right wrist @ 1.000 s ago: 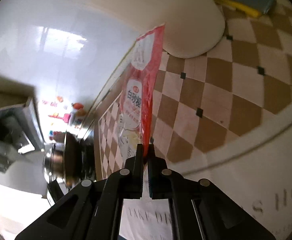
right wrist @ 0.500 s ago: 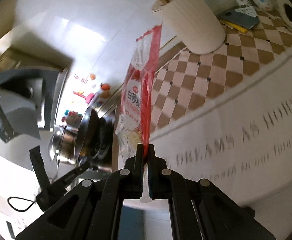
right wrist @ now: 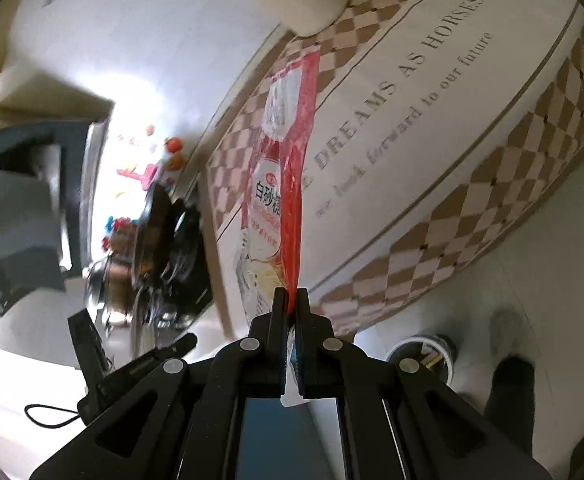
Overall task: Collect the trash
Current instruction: 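Carry the sugar bag and chili down over the floor bin, then open both tools to drop the bag and chili into the bin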
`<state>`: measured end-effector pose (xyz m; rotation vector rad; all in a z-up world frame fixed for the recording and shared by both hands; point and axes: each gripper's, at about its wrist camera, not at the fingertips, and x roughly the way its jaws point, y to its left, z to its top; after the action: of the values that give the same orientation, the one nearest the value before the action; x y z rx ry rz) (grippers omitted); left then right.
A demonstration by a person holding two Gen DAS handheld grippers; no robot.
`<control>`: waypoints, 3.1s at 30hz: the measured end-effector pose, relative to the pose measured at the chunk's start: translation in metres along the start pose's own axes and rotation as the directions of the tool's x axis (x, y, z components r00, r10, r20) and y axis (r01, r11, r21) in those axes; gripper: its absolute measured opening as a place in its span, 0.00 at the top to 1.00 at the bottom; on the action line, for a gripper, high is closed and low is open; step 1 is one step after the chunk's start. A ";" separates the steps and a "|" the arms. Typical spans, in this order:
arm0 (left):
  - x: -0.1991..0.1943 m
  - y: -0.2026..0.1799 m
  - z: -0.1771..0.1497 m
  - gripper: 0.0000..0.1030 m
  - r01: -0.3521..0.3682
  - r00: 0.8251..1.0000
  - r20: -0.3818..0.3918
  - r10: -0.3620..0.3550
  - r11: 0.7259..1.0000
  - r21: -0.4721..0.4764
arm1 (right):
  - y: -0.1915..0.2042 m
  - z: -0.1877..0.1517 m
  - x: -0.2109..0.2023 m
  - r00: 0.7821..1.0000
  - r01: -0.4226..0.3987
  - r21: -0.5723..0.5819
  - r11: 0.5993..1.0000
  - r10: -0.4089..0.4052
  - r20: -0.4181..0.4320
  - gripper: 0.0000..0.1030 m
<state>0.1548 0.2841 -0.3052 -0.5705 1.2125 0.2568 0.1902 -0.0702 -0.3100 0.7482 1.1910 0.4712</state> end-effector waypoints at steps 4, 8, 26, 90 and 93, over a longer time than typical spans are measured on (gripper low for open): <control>0.041 -0.008 0.041 0.55 0.059 0.998 -0.025 -0.061 0.996 -0.065 | -0.008 0.040 0.030 0.999 0.040 0.009 0.999 -0.040 0.014 0.97; 0.082 -0.021 0.082 0.55 0.013 0.999 -0.047 -0.017 0.996 -0.085 | -0.017 0.090 0.063 0.997 0.070 0.030 0.997 -0.071 0.025 0.97; 0.113 -0.071 0.112 0.93 -0.297 0.955 0.040 0.295 0.953 0.063 | -0.057 0.172 0.130 0.999 0.034 0.115 0.993 -0.029 -0.046 0.97; 0.397 0.227 -0.299 0.02 -0.206 0.892 -0.418 0.172 0.978 -0.036 | -0.300 -0.307 0.405 0.739 0.409 -0.298 0.863 -0.504 -0.447 0.34; 0.356 0.220 -0.301 0.01 -0.244 0.905 -0.362 0.224 0.970 -0.011 | -0.277 -0.301 0.379 0.742 0.407 -0.375 0.833 -0.541 -0.396 0.14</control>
<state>-0.0716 0.2643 -0.7685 -0.5332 1.6385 0.4036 0.0113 0.0836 -0.8154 0.0539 1.6957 0.3796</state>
